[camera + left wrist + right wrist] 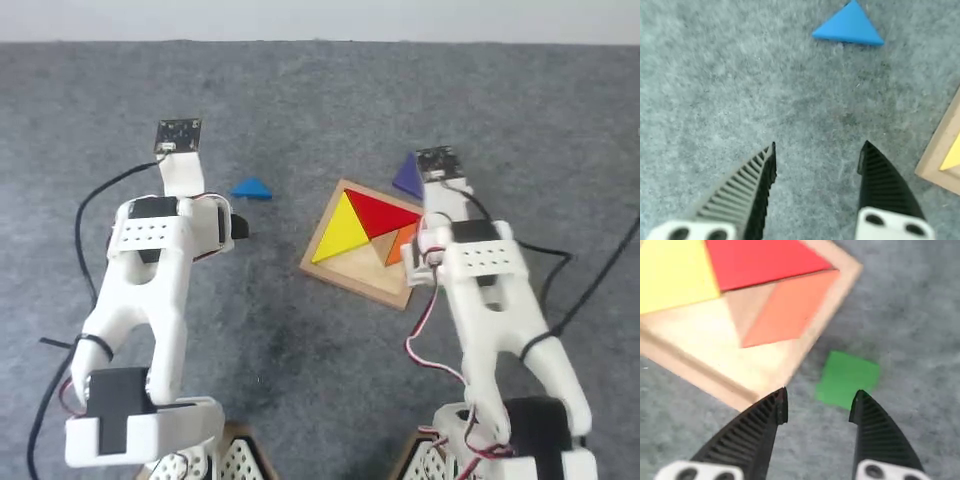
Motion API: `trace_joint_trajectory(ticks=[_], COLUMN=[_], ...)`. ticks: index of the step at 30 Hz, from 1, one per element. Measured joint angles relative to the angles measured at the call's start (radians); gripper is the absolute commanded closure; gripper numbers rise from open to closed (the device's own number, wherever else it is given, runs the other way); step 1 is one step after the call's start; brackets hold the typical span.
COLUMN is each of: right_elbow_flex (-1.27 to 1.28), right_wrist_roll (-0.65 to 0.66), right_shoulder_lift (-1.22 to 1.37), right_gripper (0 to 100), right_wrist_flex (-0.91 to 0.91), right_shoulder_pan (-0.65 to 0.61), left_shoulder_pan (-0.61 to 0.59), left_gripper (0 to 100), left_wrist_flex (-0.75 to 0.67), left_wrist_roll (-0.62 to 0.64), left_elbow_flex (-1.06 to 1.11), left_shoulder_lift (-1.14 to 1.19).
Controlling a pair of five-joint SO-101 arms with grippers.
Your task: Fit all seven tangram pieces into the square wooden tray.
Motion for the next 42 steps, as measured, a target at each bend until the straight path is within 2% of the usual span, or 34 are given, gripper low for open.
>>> trace_joint_trajectory(ticks=[12, 21, 26, 31, 35, 42], right_elbow_flex=[-0.043, -0.118, -0.150, -0.169, -0.175, -0.175], right_wrist_roll=[-0.025, -0.028, -0.028, -0.028, -0.025, -0.012], right_shoulder_lift=[0.230, 0.345, 0.367, 0.367, 0.350, 0.282], right_gripper=[78.2, 78.3, 86.4, 86.5, 97.0, 97.1], right_wrist_flex=[-0.066, -0.061, -0.043, -0.021, 0.014, 0.043], right_shoulder_pan=[0.101, 0.095, 0.101, 0.141, 0.189, 0.226], left_shoulder_pan=[0.000, 0.000, 0.000, 0.000, 0.000, 0.000], left_gripper=[74, 74, 74, 74, 74, 74], left_wrist_flex=[0.000, 0.000, 0.000, 0.000, 0.000, 0.000], left_wrist_roll=[0.000, 0.000, 0.000, 0.000, 0.000, 0.000], left_elbow_flex=[0.006, 0.006, 0.006, 0.006, 0.006, 0.006], left_shoulder_lift=[0.000, 0.000, 0.000, 0.000, 0.000, 0.000])
